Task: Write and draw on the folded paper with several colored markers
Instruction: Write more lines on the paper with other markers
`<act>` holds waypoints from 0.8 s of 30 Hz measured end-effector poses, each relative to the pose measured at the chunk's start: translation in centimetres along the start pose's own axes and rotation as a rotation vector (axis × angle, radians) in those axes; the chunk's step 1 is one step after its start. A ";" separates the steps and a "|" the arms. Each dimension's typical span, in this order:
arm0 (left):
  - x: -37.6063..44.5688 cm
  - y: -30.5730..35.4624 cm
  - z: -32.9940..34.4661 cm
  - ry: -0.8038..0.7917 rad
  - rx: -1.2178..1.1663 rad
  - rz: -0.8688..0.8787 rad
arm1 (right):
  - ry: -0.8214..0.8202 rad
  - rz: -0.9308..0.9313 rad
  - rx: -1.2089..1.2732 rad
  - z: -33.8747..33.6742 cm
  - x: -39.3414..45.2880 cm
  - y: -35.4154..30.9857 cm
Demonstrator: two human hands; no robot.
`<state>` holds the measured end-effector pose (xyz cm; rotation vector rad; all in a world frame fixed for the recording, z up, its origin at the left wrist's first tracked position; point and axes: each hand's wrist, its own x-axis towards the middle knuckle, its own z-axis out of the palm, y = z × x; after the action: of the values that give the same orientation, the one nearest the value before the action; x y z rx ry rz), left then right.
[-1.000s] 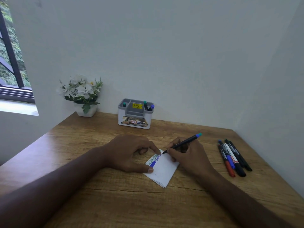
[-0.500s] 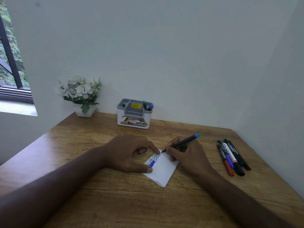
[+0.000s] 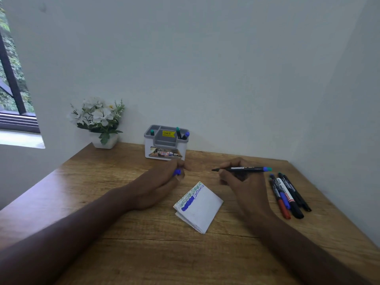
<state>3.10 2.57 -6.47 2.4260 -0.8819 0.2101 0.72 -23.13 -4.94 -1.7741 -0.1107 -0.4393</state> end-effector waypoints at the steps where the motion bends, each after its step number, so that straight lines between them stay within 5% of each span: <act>1: 0.1 -0.1 0.2 0.052 -0.006 0.006 | -0.011 0.021 0.050 -0.1 0.0 -0.1; 6: 0.6 -0.5 1.0 0.146 0.067 0.080 | -0.084 0.093 0.255 0.1 -0.2 -0.6; 12: 0.7 -0.4 0.4 0.391 0.081 0.170 | -0.157 -0.056 0.200 -0.2 -0.7 -0.8; 24: 0.7 -0.4 0.5 0.436 0.044 0.069 | -0.183 -0.056 0.168 0.4 -0.5 0.0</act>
<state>3.88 2.19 -6.84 2.2591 -0.7641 0.7574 0.38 -22.71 -5.22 -1.6455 -0.3180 -0.2980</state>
